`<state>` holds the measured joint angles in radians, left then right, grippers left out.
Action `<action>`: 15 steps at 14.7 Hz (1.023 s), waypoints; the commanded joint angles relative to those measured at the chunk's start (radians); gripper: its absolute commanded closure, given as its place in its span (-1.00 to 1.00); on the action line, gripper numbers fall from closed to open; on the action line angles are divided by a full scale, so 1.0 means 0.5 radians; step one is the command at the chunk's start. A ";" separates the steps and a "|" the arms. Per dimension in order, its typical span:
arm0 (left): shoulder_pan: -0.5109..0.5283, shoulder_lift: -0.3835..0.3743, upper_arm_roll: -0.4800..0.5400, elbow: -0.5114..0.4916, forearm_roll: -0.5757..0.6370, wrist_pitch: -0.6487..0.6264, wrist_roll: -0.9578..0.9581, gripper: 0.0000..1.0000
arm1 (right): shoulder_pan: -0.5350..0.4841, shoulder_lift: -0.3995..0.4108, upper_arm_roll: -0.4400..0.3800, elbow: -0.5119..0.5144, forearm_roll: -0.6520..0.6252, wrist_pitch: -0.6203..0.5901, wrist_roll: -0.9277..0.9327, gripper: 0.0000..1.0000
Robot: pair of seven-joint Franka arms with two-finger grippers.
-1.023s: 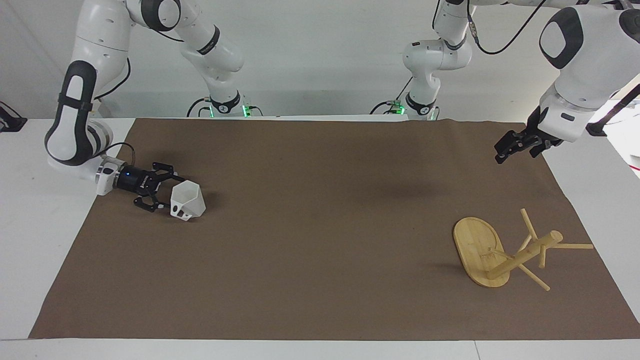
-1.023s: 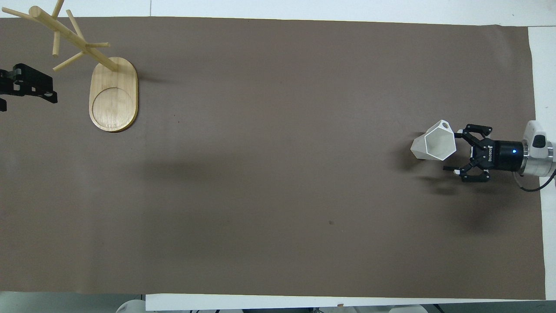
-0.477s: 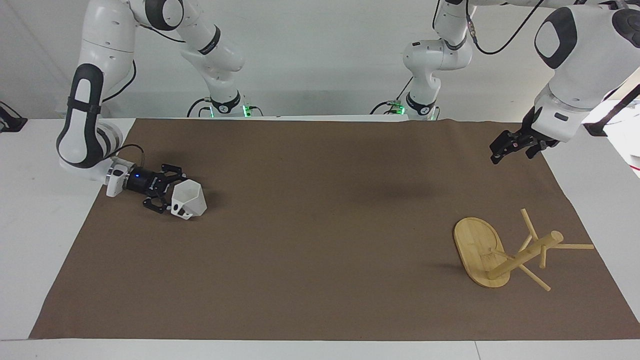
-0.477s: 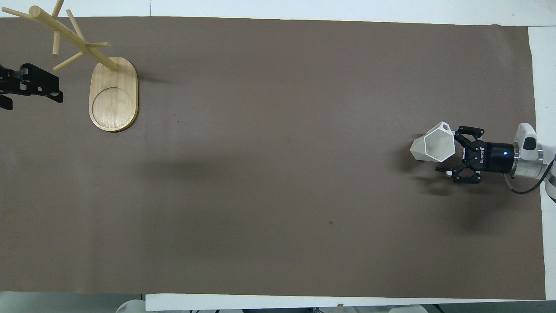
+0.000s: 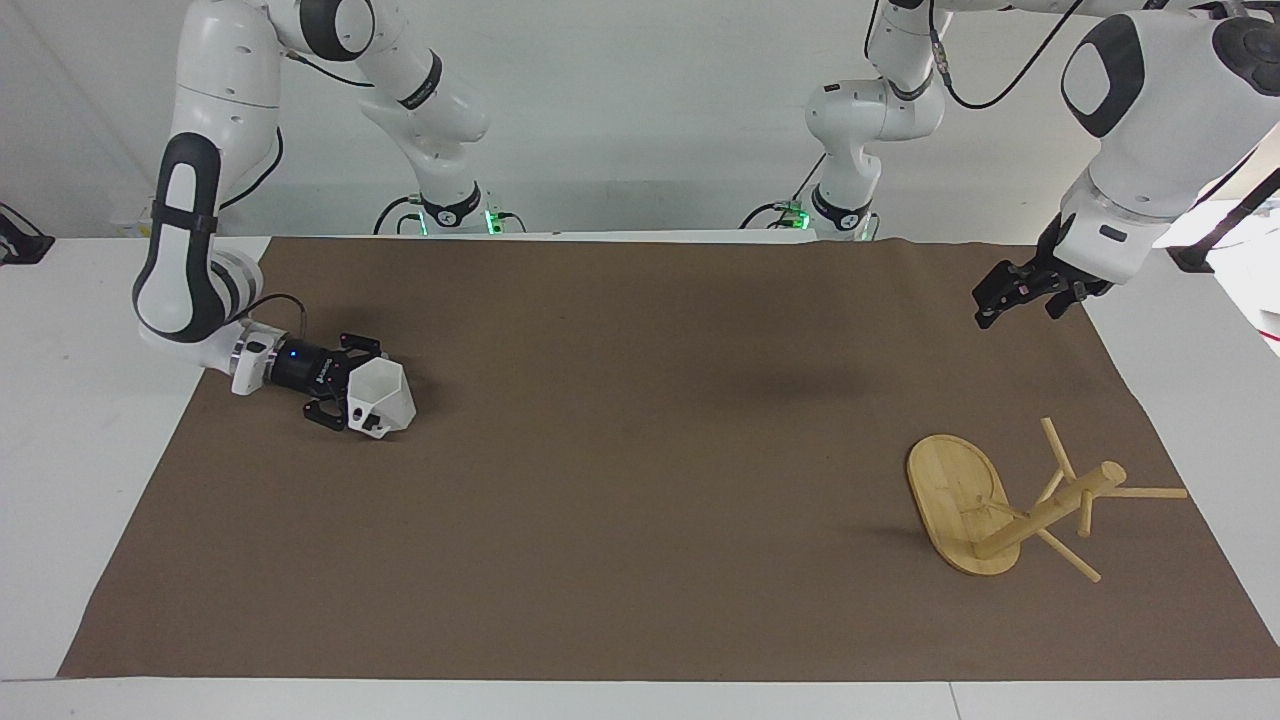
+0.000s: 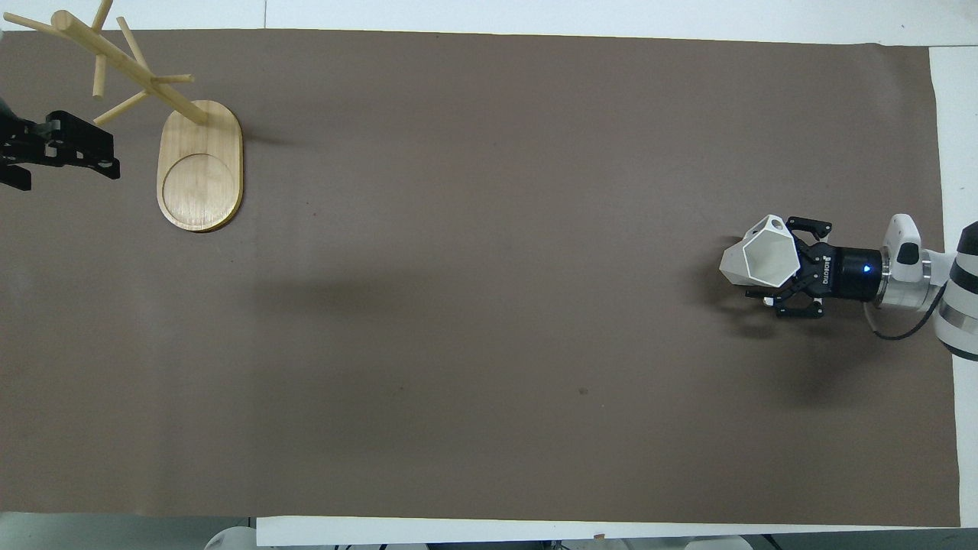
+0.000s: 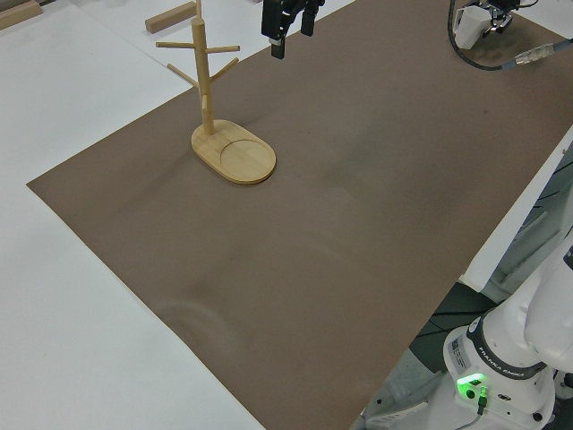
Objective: Hang cup on rack
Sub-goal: 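Lift the cup with the right gripper while the left gripper reaches forward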
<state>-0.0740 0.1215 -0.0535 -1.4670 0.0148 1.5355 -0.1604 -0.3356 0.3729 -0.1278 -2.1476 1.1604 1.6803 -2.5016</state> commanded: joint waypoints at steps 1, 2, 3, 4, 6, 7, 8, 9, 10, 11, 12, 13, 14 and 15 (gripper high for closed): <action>-0.027 -0.108 0.006 -0.173 0.041 0.068 0.017 -1.00 | 0.005 -0.071 0.004 -0.095 0.057 0.048 -0.099 -0.99; -0.030 -0.114 0.009 -0.192 0.041 0.068 0.020 -1.00 | 0.008 -0.071 0.004 -0.101 0.057 0.048 -0.114 -0.99; -0.027 -0.117 0.006 -0.198 0.041 0.062 0.020 -1.00 | 0.036 -0.071 0.004 -0.098 0.057 0.048 -0.117 -0.91; -0.027 -0.120 0.006 -0.204 0.041 0.061 0.020 -1.00 | 0.076 -0.071 0.001 -0.086 0.057 0.048 -0.114 -0.59; -0.033 -0.142 0.006 -0.256 0.038 0.122 -0.001 -1.00 | 0.094 -0.071 0.004 -0.068 0.057 0.039 -0.084 0.15; -0.088 -0.157 0.006 -0.317 0.035 0.256 -0.038 -1.00 | 0.122 -0.068 0.004 -0.025 0.057 0.014 0.005 0.38; -0.164 -0.203 0.006 -0.421 0.035 0.416 -0.138 -1.00 | 0.155 -0.065 0.004 0.021 0.045 -0.035 0.109 0.46; -0.238 -0.221 0.006 -0.513 0.035 0.542 -0.273 -1.00 | 0.213 -0.065 0.004 0.067 0.042 -0.081 0.165 0.48; -0.324 -0.224 0.006 -0.545 0.035 0.570 -0.384 -1.00 | 0.287 -0.074 0.010 0.104 0.054 -0.090 0.217 0.48; -0.394 -0.221 0.006 -0.548 0.035 0.562 -0.458 -1.00 | 0.388 -0.098 0.019 0.159 0.057 -0.081 0.305 0.48; -0.468 -0.209 0.006 -0.545 0.035 0.549 -0.559 -1.00 | 0.498 -0.132 0.019 0.214 0.060 -0.057 0.449 0.48; -0.548 -0.191 0.006 -0.530 0.029 0.571 -0.675 -1.00 | 0.636 -0.196 0.019 0.248 0.060 0.019 0.648 0.48; -0.606 -0.148 0.006 -0.496 -0.008 0.580 -0.752 -1.00 | 0.753 -0.270 0.019 0.252 0.063 0.136 0.808 0.48; -0.667 -0.087 0.006 -0.441 -0.072 0.580 -0.826 -1.00 | 0.863 -0.349 0.019 0.249 0.075 0.249 0.949 0.48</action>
<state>-0.3567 0.0577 -0.0655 -1.6960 0.0059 1.8009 -0.5081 0.0059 0.2861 -0.1151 -2.0121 1.1843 1.7218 -2.1604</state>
